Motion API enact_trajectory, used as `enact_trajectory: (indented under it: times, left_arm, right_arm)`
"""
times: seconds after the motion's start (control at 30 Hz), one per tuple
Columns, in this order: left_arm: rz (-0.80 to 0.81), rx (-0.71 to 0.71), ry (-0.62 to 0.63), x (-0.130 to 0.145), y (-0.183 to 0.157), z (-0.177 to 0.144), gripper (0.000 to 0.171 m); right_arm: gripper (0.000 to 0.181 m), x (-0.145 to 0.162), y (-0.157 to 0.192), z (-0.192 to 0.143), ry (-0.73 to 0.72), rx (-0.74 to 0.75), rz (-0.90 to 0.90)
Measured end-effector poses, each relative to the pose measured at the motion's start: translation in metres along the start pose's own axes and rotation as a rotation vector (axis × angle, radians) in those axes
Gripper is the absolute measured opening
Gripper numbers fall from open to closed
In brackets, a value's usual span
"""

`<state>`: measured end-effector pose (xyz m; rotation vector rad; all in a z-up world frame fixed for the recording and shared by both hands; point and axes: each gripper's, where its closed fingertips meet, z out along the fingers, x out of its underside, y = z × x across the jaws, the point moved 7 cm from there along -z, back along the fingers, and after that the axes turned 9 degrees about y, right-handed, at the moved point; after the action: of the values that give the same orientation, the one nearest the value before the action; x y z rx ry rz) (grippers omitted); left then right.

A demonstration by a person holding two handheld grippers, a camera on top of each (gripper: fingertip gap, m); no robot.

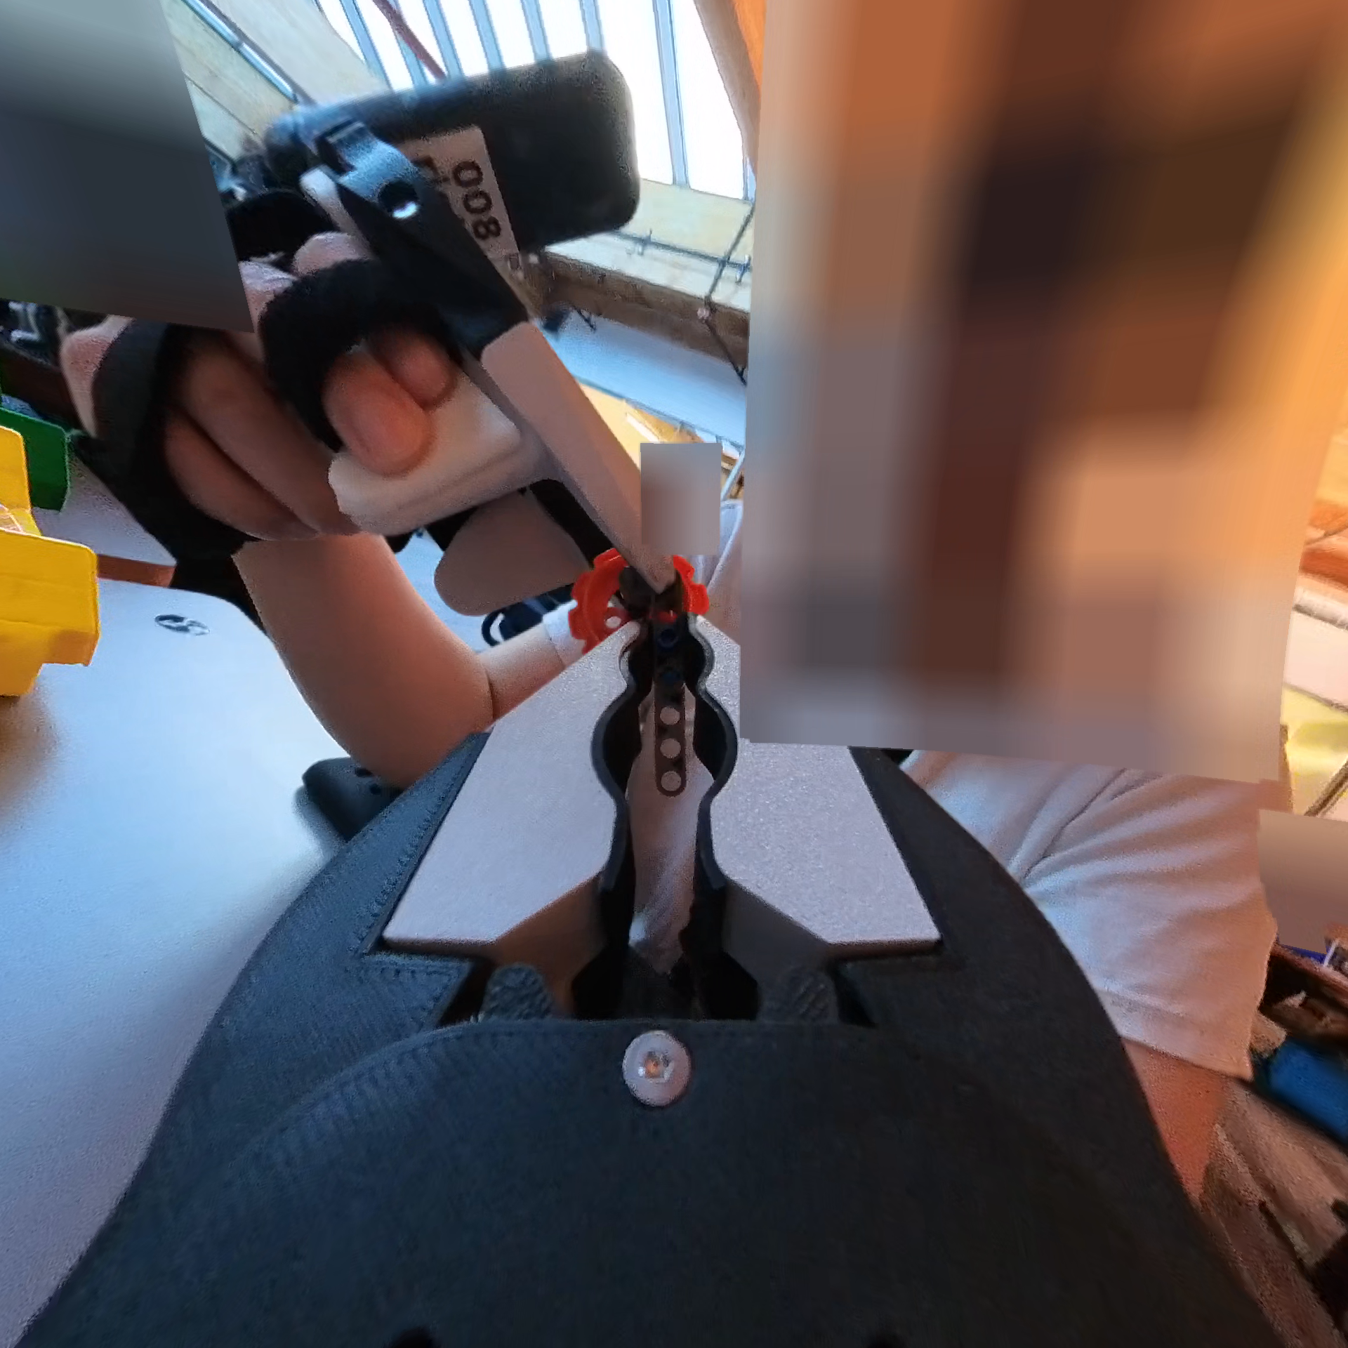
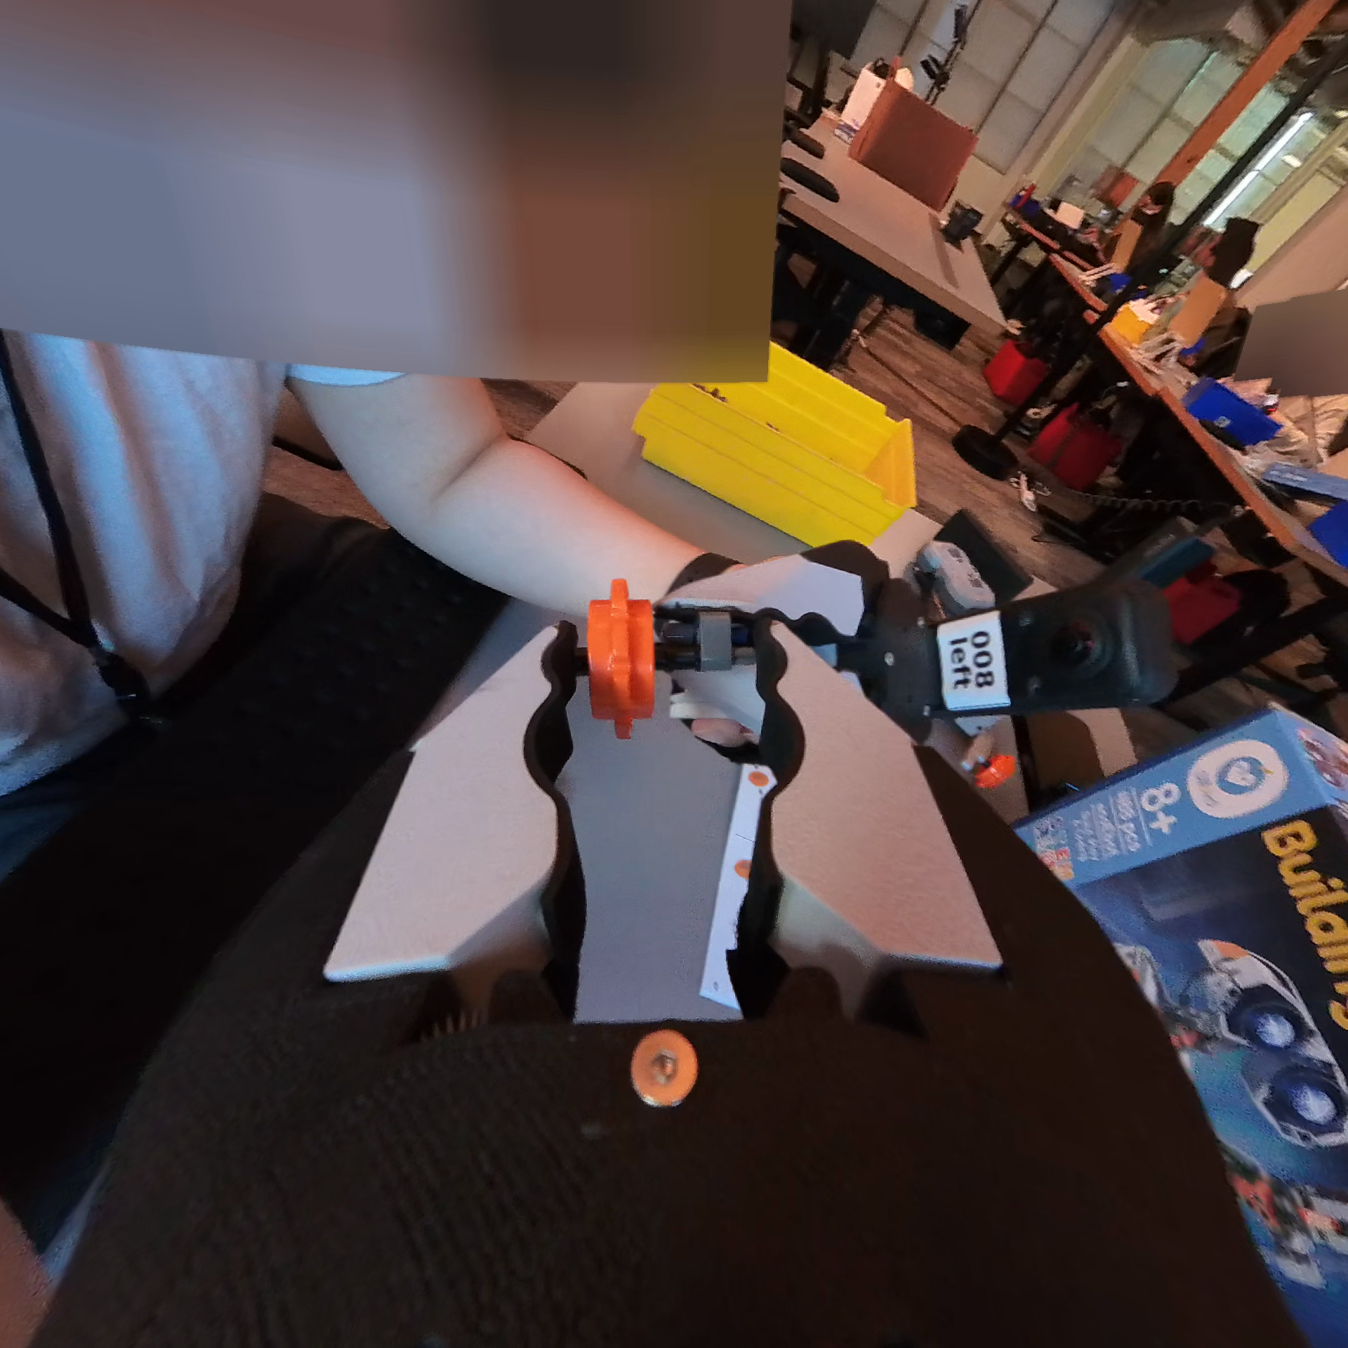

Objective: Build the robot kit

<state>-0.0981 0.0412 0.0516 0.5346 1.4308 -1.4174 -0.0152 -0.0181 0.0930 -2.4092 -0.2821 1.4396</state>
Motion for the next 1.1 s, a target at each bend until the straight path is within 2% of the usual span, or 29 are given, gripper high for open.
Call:
enact_trajectory:
  times: [0.1, 0.23, 0.43, 1.1]
  left_arm:
    - [0.020, 0.009, 0.039, 0.002, -0.006, 0.001, 0.003]
    - [0.031, -0.038, 0.078, 0.005, -0.009, -0.002, 0.003]
    - [0.057, -0.083, 0.095, 0.004, -0.015, -0.006, 0.003]
    - [0.000, -0.075, 0.034, 0.004, -0.003, -0.012, 0.003]
  right_arm:
    - [0.049, -0.005, 0.003, 0.007, 0.012, -0.011, -0.016]
    - [0.050, -0.004, 0.004, 0.011, 0.103, 0.003, -0.005]
    - [0.050, -0.006, 0.006, 0.012, 0.197, 0.071, -0.040]
    - [0.045, 0.004, -0.002, 0.010, 0.210, 0.075, 0.035]
